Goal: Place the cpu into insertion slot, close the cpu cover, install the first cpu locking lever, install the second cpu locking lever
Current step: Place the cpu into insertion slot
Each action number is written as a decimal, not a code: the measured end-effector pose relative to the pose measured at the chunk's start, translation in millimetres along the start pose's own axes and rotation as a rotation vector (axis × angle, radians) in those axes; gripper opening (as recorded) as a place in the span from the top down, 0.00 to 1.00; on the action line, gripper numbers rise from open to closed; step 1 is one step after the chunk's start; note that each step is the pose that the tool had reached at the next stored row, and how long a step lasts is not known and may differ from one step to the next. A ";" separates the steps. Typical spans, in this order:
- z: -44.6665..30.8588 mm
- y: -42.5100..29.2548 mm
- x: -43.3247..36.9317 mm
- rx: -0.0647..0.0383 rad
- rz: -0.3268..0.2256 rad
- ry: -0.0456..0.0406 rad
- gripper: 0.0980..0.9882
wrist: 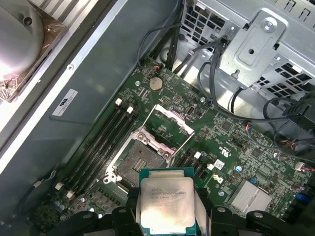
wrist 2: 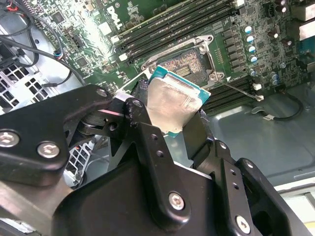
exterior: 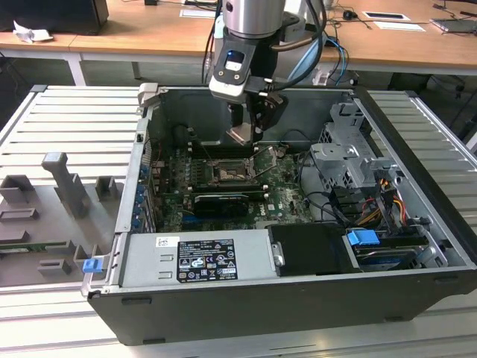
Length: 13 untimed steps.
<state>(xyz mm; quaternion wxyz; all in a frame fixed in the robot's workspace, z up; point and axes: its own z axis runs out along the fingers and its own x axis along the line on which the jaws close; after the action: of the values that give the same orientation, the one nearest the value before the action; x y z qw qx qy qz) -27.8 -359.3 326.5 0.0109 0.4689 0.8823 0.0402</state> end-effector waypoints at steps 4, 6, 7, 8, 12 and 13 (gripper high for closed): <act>1.8 -0.2 0.0 -0.001 0.056 -0.0045 0.52; 2.6 -0.2 -0.1 -0.001 0.076 -0.0062 0.52; 2.9 -0.2 -0.1 -0.002 0.084 -0.0069 0.52; 3.4 -0.3 -0.1 -0.002 0.099 -0.0081 0.52; 4.4 -0.4 -0.1 -0.002 0.127 -0.0104 0.52; 4.7 -0.4 -0.1 -0.002 0.137 -0.0112 0.52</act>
<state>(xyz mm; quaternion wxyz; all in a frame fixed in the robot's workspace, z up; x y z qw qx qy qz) -27.9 -359.4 321.7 0.0137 0.5283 0.8480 0.0393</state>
